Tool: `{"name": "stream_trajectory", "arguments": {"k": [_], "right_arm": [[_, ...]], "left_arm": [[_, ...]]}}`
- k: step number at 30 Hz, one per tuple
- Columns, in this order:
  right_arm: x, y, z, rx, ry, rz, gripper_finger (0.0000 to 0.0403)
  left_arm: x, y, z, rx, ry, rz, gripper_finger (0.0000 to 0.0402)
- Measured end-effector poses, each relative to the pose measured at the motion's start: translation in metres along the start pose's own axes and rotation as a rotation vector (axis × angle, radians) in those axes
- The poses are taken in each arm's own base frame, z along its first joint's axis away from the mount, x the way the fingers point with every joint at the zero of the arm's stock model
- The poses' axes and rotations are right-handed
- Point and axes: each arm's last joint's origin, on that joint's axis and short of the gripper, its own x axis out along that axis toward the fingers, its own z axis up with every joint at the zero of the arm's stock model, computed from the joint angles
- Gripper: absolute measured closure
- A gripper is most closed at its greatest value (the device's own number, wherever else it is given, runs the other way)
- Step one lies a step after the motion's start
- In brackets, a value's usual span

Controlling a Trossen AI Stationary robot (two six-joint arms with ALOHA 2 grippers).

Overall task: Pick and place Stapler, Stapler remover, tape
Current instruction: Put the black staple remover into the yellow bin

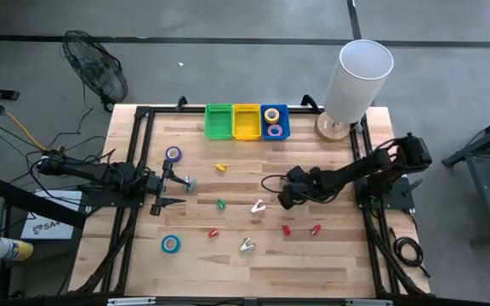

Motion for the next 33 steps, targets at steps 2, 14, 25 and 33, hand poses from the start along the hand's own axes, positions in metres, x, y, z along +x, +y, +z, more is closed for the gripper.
{"name": "stream_trajectory", "arguments": {"k": [2,14,25,33], "right_arm": [[0.001,0.000,0.000,-0.014,-0.022,0.007,0.0206],[0.003,0.004,0.005,-0.089,-0.107,0.020,0.0208],[0.006,0.001,0.011,-0.110,-0.122,-0.007,0.0208],[0.009,-0.004,0.016,-0.107,-0.087,0.004,0.0226]], "left_arm": [[0.000,0.000,0.000,0.000,0.000,0.000,0.0143],[0.000,0.000,0.000,0.000,0.000,0.001,0.0143],[0.000,0.000,0.000,0.000,0.000,0.000,0.0143],[0.000,0.000,0.000,0.000,0.000,0.000,0.0143]]}}
